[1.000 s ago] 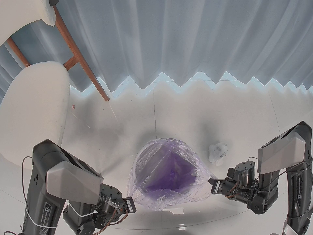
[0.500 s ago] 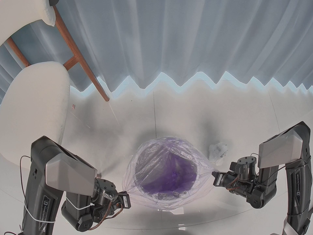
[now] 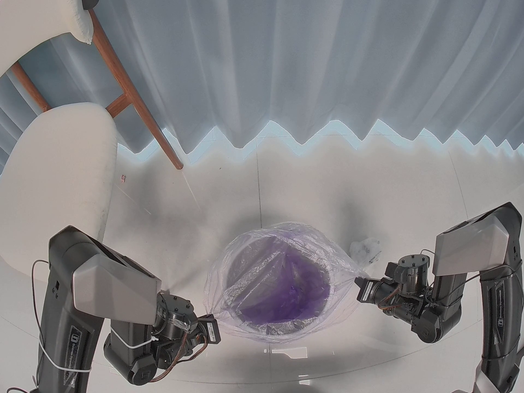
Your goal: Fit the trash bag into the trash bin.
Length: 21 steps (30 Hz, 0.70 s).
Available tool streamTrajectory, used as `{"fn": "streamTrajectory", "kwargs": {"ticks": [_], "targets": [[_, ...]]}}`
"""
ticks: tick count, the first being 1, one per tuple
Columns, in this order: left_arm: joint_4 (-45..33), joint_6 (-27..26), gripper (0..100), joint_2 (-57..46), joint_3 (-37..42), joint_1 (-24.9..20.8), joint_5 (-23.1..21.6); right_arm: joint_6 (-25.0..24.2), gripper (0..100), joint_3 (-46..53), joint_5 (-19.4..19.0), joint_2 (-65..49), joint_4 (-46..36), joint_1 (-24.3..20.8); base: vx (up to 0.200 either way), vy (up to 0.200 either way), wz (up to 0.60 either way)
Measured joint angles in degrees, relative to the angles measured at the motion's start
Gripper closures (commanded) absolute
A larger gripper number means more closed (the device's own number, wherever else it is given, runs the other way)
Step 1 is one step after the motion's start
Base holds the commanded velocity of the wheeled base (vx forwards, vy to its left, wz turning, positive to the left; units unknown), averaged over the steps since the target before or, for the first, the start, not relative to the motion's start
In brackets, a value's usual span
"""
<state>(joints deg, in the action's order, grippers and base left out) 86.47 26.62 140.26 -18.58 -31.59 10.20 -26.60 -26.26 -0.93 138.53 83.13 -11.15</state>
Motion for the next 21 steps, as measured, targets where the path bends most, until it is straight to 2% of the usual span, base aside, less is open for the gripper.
{"fn": "streamTrajectory", "kwargs": {"ticks": [1, 2, 8, 11, 16, 21], "targets": [[0.0, 0.2, 100, 0.0, 0.2, 0.0, 0.0, -0.1, 0, 0.1, 0.0, 0.0, 0.1, 0.0, 0.000, 0.000, 0.00], [0.0, 0.4, 0, -0.1, 0.3, 0.0, 0.0, -0.3, 0, 0.2, 0.0, 0.0, 0.2, 0.0, 0.000, 0.000, 0.00], [0.0, 1.3, 0, -0.8, 0.9, -0.6, 0.0, -0.2, 0, 2.6, -0.1, -1.5, 1.2, 0.0, 0.000, 0.000, 0.00], [0.0, 2.9, 0, -2.7, 2.1, -1.4, 0.1, 1.3, 0, 5.1, -1.1, -2.7, 2.0, -0.1, 0.000, 0.000, 0.00], [0.1, 4.9, 0, -10.2, 6.3, -3.9, 0.5, 5.5, 0, 8.8, -4.2, -5.5, 4.7, 0.3, 0.000, 0.000, 0.00], [0.0, 5.8, 0, -20.7, 11.7, -6.8, 0.7, 9.9, 0, 10.2, -9.3, -9.8, 5.7, 0.6, 0.000, 0.000, 0.00]]}}
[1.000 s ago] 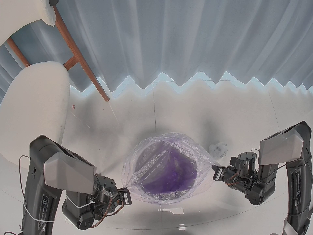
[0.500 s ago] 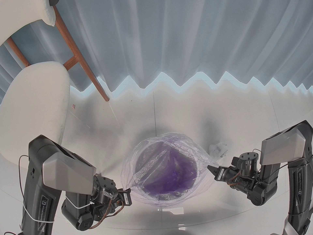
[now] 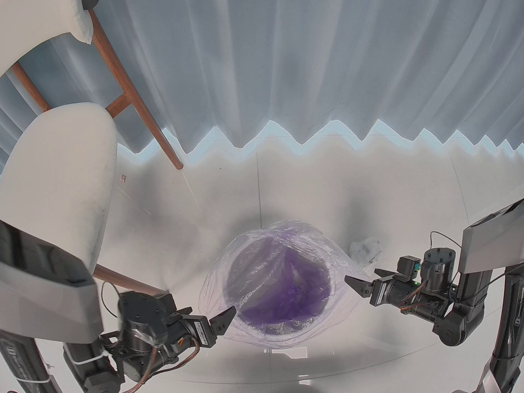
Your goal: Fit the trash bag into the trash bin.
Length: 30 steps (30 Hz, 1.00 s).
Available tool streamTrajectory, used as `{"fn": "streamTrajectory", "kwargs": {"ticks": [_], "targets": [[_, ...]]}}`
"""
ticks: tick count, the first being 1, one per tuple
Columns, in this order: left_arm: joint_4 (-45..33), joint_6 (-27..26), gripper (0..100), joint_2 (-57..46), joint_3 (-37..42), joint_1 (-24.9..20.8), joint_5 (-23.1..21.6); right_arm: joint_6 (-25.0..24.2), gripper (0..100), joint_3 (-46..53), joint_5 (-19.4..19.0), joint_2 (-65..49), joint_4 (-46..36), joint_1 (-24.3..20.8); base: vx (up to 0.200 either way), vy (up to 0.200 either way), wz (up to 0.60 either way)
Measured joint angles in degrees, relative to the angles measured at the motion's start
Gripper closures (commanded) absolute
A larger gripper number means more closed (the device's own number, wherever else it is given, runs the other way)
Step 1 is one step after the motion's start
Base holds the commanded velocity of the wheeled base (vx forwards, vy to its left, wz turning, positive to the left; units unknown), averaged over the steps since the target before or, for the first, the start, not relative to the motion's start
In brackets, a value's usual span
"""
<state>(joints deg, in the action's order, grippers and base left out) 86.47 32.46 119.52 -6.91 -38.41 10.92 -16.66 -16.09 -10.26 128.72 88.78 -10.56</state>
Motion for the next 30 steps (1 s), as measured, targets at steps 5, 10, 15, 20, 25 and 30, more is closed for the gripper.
{"fn": "streamTrajectory", "kwargs": {"ticks": [5, 10, 15, 20, 25, 30], "targets": [[0.0, 1.8, 0, -12.0, 3.6, -3.1, 0.2, 7.2, 0, -0.7, -6.3, -3.7, 0.1, 0.1, 0.000, 0.000, 0.00], [-0.1, 2.6, 0, -23.9, 5.5, -6.3, 0.2, 13.8, 0, -4.0, -10.8, -5.9, -1.5, -0.5, 0.000, 0.000, 0.00], [-0.1, 0.1, 0, -32.3, 5.8, -8.9, 0.1, 16.7, 0, -10.4, -12.4, -6.7, -5.3, -2.4, 0.000, 0.000, 0.00], [-0.1, -1.9, 0, -38.5, 5.9, -9.8, 0.2, 19.1, 0, -17.3, -13.0, -5.9, -9.1, -4.1, 0.000, 0.000, 0.00], [-0.2, -6.2, 0, -41.9, 5.9, -9.5, 0.1, 19.9, 0, -21.0, -13.2, -3.3, -9.9, -4.6, 0.000, 0.000, 0.00], [-0.2, -8.7, 0, -44.2, 5.9, -6.6, -1.7, 19.9, 0, -22.1, -13.2, -1.1, -9.8, -4.6, 0.000, 0.000, 0.00]]}}
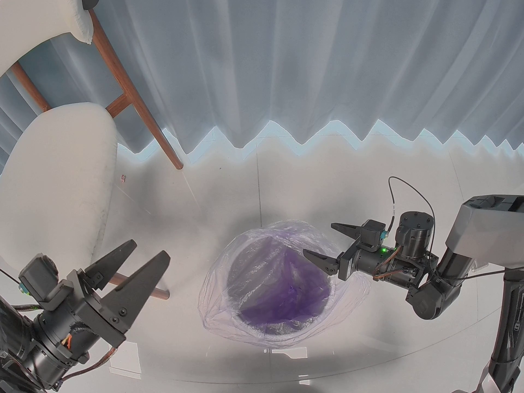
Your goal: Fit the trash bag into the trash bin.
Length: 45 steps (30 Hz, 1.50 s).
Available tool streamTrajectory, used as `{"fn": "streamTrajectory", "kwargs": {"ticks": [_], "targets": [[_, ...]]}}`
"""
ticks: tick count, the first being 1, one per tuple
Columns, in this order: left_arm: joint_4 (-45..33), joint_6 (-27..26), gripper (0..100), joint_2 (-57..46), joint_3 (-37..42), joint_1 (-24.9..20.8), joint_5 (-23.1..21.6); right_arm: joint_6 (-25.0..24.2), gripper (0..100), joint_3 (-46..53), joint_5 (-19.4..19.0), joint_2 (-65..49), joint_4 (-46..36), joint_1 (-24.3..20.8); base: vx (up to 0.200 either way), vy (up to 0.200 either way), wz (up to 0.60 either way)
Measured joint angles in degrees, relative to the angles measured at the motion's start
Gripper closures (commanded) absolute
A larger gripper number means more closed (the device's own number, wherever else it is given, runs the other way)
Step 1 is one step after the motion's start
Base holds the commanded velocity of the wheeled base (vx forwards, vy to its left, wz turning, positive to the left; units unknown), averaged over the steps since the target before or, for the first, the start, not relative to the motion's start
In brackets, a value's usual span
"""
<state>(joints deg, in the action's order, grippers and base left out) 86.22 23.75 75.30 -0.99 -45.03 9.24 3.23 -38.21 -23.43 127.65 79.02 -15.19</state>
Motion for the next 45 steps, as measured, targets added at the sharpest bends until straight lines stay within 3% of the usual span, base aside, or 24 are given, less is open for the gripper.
{"fn": "streamTrajectory", "kwargs": {"ticks": [15, 16, 24, 31, 45], "targets": [[-12.7, -10.4, 0, -10.1, 0.0, 3.9, -4.6, -0.1, 0, -3.7, 0.0, 4.7, 0.3, 0.1, 0.000, 0.000, 0.00], [-12.8, -10.4, 0, -10.6, 0.0, 4.0, -4.6, -0.2, 100, -3.9, 0.0, 5.0, 0.3, 0.1, 0.000, 0.000, 0.00], [-13.0, -10.4, 0, -12.3, 0.0, 4.8, -4.7, -0.7, 100, -5.8, 0.0, 6.9, 0.5, 0.3, 0.000, 0.000, 0.00], [-13.2, -10.4, 0, -12.3, 0.0, 5.4, -4.7, -4.7, 100, -9.2, 0.2, 7.3, 0.0, 1.1, 0.000, 0.000, 0.00], [-13.7, -10.4, 0, -11.9, 0.0, 5.5, -4.7, -19.5, 100, -16.5, 1.8, 7.9, -5.3, 3.4, 0.000, 0.000, 0.00]]}}
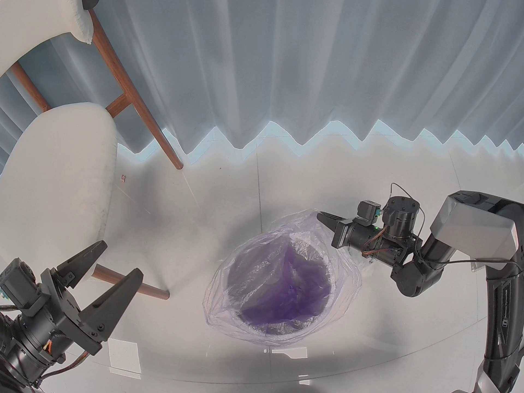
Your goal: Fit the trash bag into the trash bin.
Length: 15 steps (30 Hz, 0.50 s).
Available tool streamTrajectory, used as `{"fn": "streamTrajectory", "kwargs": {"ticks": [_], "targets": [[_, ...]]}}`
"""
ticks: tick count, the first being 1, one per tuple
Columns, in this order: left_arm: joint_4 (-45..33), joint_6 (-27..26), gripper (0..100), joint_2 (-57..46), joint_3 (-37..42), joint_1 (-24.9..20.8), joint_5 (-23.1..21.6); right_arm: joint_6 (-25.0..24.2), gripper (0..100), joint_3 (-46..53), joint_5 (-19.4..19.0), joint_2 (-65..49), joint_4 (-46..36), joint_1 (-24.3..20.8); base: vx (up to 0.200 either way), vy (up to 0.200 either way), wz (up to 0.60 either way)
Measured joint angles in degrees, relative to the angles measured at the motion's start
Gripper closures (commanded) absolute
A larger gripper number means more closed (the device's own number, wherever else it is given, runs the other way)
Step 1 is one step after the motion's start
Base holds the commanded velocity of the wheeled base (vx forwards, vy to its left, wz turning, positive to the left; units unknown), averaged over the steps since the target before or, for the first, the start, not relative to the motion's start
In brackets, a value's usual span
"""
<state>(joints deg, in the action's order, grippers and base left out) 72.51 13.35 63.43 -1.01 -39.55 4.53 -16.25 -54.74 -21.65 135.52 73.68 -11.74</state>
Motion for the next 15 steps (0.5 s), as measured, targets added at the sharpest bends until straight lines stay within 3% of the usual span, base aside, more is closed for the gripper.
{"fn": "streamTrajectory", "kwargs": {"ticks": [15], "targets": [[-0.2, 0.0, 0, 0.6, 0.0, 0.0, 0.0, -13.8, 100, -9.3, 1.5, 5.2, -8.0, 0.2, 0.000, 0.000, 0.00]]}}
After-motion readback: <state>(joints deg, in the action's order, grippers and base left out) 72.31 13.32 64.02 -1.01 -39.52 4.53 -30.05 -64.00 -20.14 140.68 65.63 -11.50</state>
